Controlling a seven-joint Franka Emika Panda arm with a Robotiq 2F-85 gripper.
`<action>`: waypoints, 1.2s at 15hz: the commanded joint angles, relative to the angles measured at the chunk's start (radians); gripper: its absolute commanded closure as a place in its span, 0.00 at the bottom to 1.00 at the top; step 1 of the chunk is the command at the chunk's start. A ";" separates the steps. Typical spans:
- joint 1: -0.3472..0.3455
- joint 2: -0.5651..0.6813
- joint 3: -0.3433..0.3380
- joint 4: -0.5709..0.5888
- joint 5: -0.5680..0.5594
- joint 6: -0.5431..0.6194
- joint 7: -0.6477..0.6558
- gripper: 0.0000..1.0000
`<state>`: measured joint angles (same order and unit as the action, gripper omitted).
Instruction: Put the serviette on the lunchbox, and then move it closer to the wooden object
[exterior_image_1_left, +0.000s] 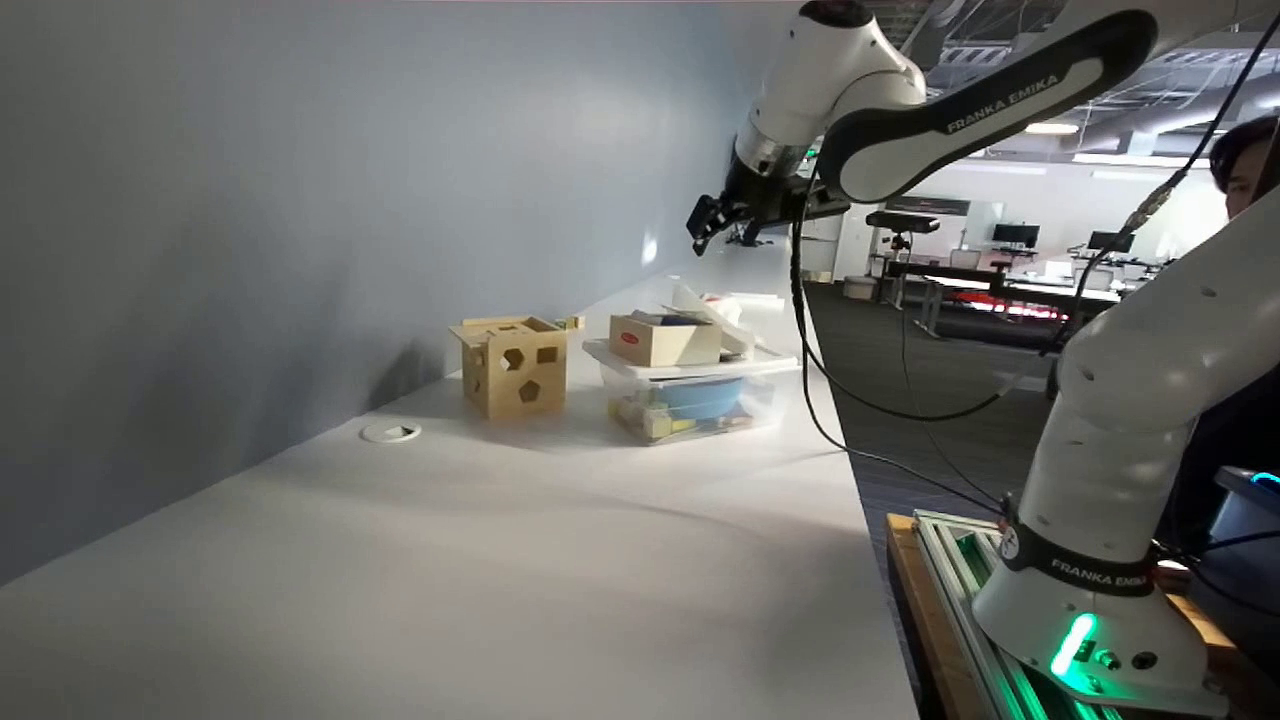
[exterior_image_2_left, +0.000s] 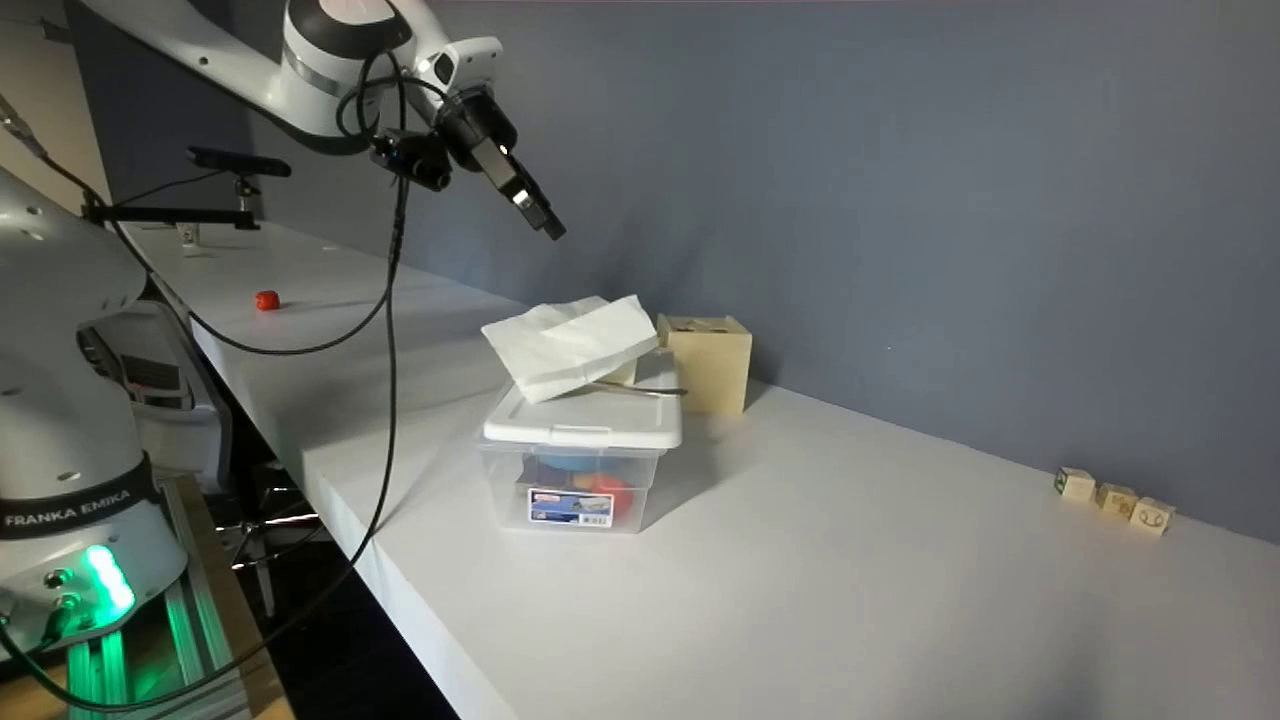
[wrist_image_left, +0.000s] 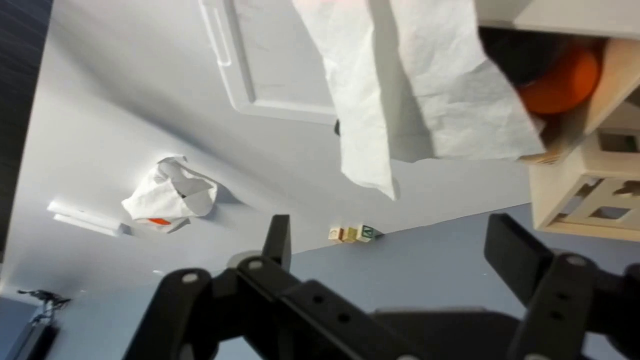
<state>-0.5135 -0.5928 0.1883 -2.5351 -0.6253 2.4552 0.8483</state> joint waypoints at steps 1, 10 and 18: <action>0.163 0.002 -0.075 -0.019 0.064 -0.046 -0.151 0.00; 0.181 0.009 -0.070 -0.014 0.042 -0.041 -0.152 0.00; 0.286 0.099 0.004 -0.007 0.035 -0.105 -0.223 0.00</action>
<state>-0.2655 -0.5045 0.1882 -2.5508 -0.5844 2.4071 0.6772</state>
